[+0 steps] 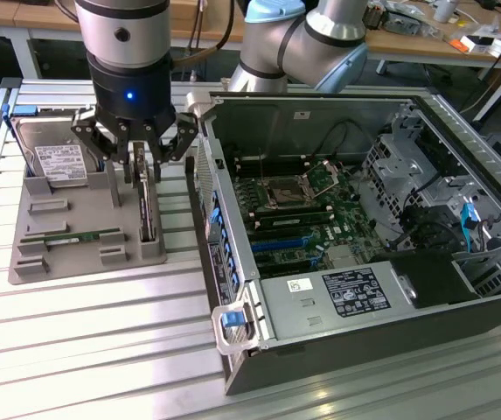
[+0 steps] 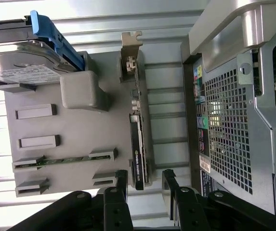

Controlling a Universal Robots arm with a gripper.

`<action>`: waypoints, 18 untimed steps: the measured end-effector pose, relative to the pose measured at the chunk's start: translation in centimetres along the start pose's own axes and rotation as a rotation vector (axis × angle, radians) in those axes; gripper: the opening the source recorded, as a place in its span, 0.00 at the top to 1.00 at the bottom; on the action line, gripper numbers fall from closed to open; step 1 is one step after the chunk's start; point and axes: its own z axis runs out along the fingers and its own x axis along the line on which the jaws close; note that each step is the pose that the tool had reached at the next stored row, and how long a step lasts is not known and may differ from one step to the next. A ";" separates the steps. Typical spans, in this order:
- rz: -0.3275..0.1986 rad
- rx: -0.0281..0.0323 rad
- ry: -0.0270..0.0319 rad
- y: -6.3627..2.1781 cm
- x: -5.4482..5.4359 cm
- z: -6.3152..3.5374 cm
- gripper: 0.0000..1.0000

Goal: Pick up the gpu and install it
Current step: 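Pick up the gpu and move the gpu toward the slot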

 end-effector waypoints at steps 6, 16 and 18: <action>0.000 0.0000 0.0000 -0.02 0.0 0.38 0.58; 0.000 0.0000 0.0000 -0.08 0.1 1.65 0.58; 0.000 0.0000 0.0000 -0.09 0.2 1.71 0.58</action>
